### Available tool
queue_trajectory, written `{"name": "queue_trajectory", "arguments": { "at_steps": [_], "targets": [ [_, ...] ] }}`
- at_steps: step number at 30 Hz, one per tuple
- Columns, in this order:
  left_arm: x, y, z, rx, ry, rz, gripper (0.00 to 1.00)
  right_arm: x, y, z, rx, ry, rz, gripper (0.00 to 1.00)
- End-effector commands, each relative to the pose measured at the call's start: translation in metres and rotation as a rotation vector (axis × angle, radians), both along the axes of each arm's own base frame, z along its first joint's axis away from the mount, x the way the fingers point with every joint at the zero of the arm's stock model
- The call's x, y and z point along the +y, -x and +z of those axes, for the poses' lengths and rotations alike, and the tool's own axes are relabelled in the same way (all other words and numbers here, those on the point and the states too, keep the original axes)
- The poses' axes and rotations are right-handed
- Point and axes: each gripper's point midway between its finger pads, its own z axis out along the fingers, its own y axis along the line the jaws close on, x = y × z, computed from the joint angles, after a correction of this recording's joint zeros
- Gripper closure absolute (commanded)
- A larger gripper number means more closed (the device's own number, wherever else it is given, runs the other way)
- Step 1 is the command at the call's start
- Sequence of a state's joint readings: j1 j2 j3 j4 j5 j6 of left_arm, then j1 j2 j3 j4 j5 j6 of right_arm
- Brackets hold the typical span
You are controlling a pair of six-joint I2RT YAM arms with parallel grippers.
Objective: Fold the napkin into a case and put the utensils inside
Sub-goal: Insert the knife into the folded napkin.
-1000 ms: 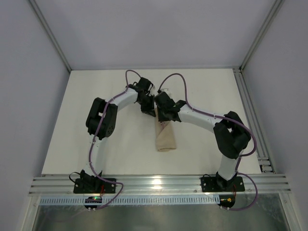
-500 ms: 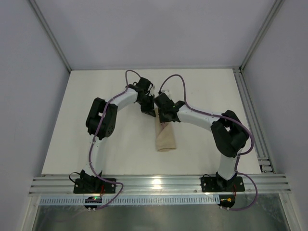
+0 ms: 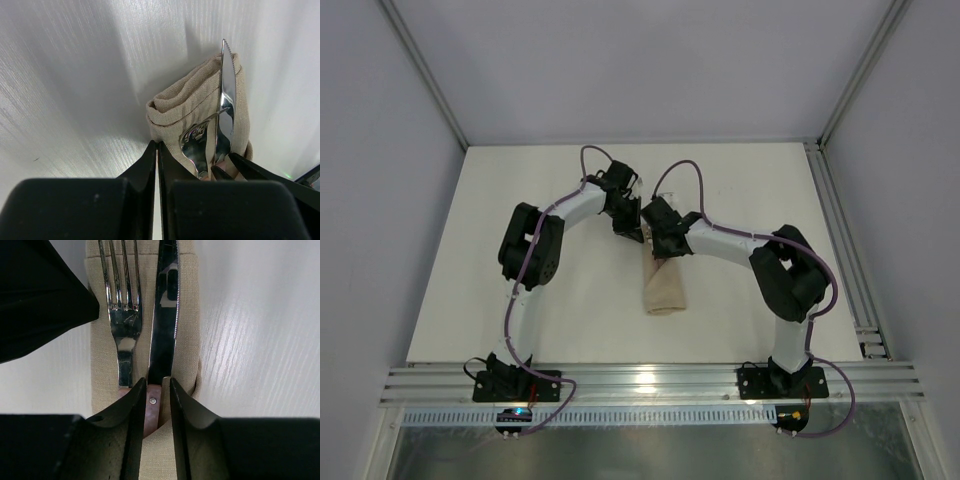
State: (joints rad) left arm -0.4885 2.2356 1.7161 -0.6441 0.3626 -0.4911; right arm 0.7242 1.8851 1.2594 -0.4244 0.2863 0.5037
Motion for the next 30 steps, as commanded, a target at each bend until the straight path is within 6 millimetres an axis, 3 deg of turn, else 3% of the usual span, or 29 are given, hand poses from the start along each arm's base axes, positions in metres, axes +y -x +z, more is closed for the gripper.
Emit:
{"name": "queue_trajectory", "arguments": {
  "at_steps": [1, 10, 16, 25, 30],
  "targets": [
    [-0.003, -0.001, 0.022, -0.033, 0.043, -0.008, 1.0, 0.0, -0.004, 0.001, -0.017, -0.015, -0.018, 0.71],
    [-0.004, -0.003, 0.025, -0.039, 0.047, -0.007, 1.0, -0.001, 0.003, 0.001, -0.003, -0.042, -0.02, 0.96],
    [-0.004, -0.004, 0.027, -0.045, 0.049, -0.009, 1.0, -0.003, 0.013, 0.007, 0.01, -0.06, -0.01, 0.96],
    [-0.005, -0.002, 0.026, -0.035, 0.051, -0.01, 1.0, 0.0, -0.008, 0.05, -0.08, -0.035, 0.021, 0.75],
    [-0.006, -0.003, 0.028, -0.038, 0.057, -0.009, 1.0, 0.008, -0.01, 0.055, -0.082, -0.067, 0.034, 0.65]
  ]
}}
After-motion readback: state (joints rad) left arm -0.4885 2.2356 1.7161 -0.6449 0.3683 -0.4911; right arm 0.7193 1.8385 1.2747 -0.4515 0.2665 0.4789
